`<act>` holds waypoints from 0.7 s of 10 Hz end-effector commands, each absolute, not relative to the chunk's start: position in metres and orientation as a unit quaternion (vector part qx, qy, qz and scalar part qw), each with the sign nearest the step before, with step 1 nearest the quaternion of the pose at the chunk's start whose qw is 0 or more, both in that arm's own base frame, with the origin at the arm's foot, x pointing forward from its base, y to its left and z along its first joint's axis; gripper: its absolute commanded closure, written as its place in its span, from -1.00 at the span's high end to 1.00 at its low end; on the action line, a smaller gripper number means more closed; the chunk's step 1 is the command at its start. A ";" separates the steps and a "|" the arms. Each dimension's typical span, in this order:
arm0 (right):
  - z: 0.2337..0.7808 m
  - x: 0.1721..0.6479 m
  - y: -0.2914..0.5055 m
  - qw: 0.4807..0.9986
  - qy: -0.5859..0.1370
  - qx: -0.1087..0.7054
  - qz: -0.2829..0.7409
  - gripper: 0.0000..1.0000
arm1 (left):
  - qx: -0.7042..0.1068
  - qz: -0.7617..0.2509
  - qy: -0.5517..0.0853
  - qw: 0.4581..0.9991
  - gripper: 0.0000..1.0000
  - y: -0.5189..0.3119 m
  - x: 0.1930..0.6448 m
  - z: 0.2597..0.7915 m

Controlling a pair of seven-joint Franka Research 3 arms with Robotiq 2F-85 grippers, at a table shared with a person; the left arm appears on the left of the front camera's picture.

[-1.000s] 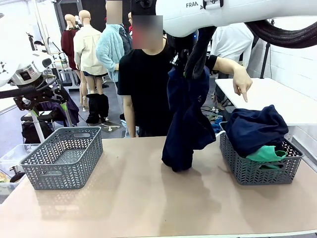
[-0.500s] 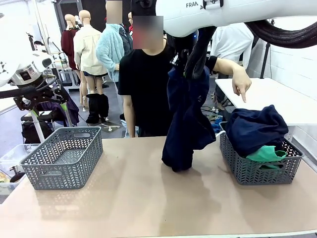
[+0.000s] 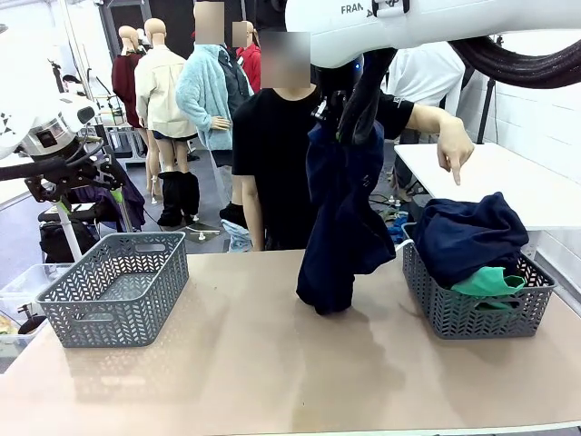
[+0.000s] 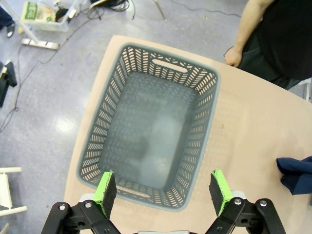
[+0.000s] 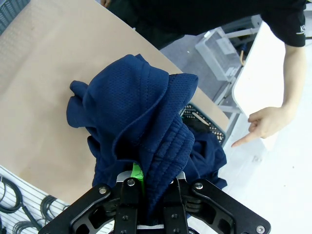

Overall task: Sort the tops and bottoms.
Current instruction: Sort the clothes according to human instructions.

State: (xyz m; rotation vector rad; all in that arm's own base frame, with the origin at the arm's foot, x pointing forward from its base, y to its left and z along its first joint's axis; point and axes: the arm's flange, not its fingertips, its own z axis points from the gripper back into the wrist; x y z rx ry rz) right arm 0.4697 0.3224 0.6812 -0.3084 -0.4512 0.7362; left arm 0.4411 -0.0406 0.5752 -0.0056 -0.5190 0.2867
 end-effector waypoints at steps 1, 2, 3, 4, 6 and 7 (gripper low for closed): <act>0.695 0.465 0.311 0.900 -0.235 -0.149 0.335 -1.00 | -0.010 0.153 -0.252 0.955 1.00 -0.041 0.440 0.575; 0.714 0.455 0.294 0.903 -0.259 -0.145 0.312 -1.00 | -0.010 0.153 -0.252 0.955 1.00 -0.041 0.440 0.575; 0.739 0.444 0.277 0.904 -0.295 -0.135 0.279 -1.00 | -0.010 0.153 -0.252 0.955 1.00 -0.041 0.440 0.575; 0.764 0.434 0.261 0.905 -0.330 -0.132 0.234 -1.00 | -0.010 0.153 -0.252 0.955 1.00 -0.041 0.440 0.575; 0.815 0.407 0.217 0.905 -0.381 -0.120 0.145 -1.00 | -0.010 0.153 -0.252 0.955 1.00 -0.041 0.440 0.575; 0.836 0.396 0.197 0.900 -0.409 -0.118 0.092 -1.00 | -0.010 0.153 -0.252 0.955 1.00 -0.041 0.440 0.575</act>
